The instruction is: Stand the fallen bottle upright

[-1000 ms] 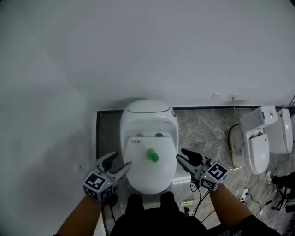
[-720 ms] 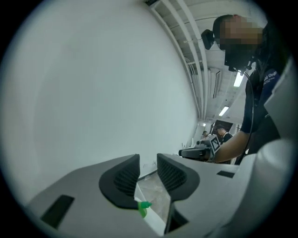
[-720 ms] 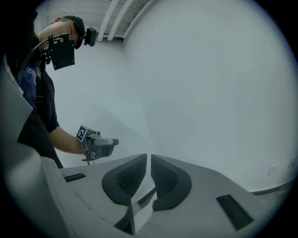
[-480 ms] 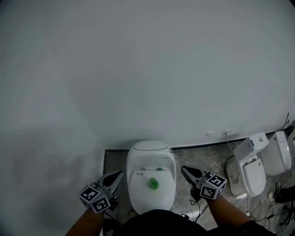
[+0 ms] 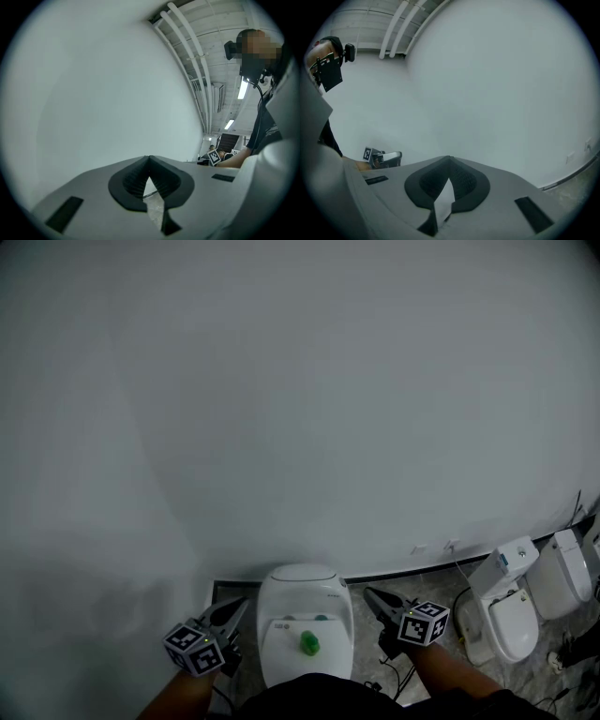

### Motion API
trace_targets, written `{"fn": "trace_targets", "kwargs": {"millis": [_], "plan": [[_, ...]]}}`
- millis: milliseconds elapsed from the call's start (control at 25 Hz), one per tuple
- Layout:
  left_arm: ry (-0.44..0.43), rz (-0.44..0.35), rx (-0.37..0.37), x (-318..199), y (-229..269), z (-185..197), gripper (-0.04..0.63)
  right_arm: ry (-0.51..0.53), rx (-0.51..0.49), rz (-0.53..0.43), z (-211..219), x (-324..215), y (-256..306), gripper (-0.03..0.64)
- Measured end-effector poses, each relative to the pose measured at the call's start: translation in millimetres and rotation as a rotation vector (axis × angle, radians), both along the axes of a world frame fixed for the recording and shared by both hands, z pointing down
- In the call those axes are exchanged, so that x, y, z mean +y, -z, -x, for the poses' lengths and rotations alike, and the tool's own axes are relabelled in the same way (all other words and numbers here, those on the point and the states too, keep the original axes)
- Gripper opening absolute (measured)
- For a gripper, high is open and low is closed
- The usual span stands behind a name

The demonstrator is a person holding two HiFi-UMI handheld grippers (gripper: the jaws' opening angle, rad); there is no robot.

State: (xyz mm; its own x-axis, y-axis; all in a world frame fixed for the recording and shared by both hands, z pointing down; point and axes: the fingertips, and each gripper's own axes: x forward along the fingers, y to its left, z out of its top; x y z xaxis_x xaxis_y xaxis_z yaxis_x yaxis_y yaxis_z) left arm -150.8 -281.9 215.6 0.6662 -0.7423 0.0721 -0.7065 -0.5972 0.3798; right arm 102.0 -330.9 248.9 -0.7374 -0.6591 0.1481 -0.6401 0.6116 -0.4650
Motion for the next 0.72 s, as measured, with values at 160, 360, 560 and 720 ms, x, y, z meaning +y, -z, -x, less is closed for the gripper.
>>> {"fn": "trace_targets", "kwargs": {"millis": [160, 360, 560, 720], "plan": [[-0.002, 0.0, -0.006, -6, 3, -4, 0.006, -0.002, 0.008, -0.005, -7, -6, 4, 0.012], [-0.008, 0.007, -0.006, 3, -1, -1, 0.006, -0.005, 0.024, 0.004, -6, 2, -1, 0.012], [-0.014, 0.015, -0.008, 9, -9, 1, 0.006, 0.022, 0.045, 0.003, 3, 10, -8, 0.012], [-0.02, 0.017, -0.014, 8, -6, 1, 0.006, 0.033, 0.052, 0.002, 8, 8, -5, 0.012]]}}
